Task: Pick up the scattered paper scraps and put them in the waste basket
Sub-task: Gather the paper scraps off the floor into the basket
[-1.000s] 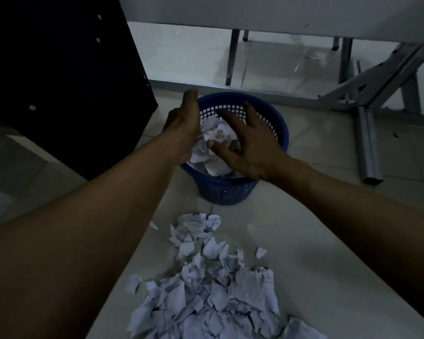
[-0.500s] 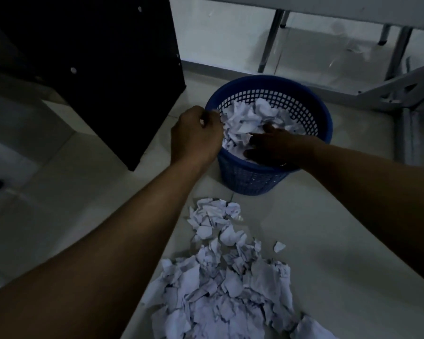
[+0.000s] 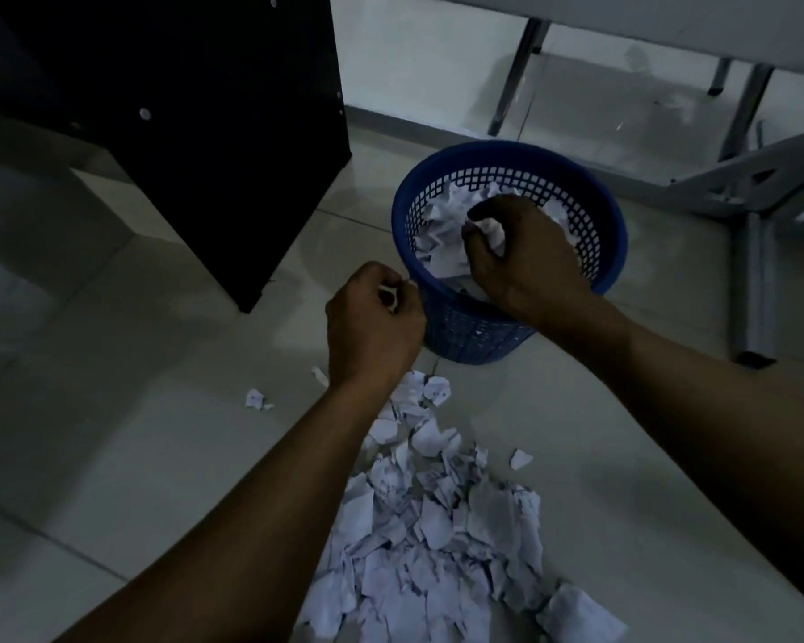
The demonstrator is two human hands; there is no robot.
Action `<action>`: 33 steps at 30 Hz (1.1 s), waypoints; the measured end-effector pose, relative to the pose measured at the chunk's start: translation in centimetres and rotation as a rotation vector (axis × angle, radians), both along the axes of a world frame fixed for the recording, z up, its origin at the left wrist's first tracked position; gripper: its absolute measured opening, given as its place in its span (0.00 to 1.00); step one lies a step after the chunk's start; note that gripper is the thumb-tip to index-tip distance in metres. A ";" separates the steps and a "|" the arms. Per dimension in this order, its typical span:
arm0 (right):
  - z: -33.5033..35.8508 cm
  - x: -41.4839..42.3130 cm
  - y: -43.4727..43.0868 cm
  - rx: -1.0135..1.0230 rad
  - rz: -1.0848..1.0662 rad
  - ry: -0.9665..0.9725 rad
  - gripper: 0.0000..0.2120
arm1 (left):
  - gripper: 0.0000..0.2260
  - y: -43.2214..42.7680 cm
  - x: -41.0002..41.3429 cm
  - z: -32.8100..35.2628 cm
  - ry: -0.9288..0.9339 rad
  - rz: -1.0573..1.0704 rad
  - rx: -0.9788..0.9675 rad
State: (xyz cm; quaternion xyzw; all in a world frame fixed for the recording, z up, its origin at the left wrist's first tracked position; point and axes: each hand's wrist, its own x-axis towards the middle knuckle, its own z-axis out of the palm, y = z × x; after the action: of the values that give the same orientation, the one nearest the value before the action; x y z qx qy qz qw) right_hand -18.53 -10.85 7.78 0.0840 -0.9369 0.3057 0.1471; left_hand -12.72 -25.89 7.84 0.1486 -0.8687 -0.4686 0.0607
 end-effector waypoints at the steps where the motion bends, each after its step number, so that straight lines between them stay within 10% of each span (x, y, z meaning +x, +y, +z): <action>1: 0.1 0.9 -0.6 -0.034 0.012 0.040 0.15 | 0.07 -0.1 0.4 -0.5 -0.026 -0.004 0.011; 13: -3.1 8.7 -4.2 0.221 0.375 0.218 0.11 | 0.11 -4.7 4.7 -6.6 -0.407 -0.185 -0.113; 18: -7.3 11.4 -4.0 0.313 0.544 -0.201 0.15 | 0.28 -6.6 7.8 -9.7 -0.652 -0.321 -0.238; 25: -12.0 13.2 -0.6 0.434 0.334 -0.910 0.51 | 0.55 -6.2 10.2 -11.9 -0.910 -0.388 -0.315; 33: -14.1 16.0 0.4 0.385 0.264 -1.001 0.56 | 0.52 -4.8 10.3 -14.5 -0.881 -0.357 -0.314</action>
State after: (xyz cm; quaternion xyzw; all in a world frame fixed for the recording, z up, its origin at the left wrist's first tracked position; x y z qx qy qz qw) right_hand -2.58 -10.44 -6.31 0.0706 -0.9130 0.1474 -0.3737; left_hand -2.45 -30.71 -6.62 0.1704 -0.8837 -0.2283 -0.3713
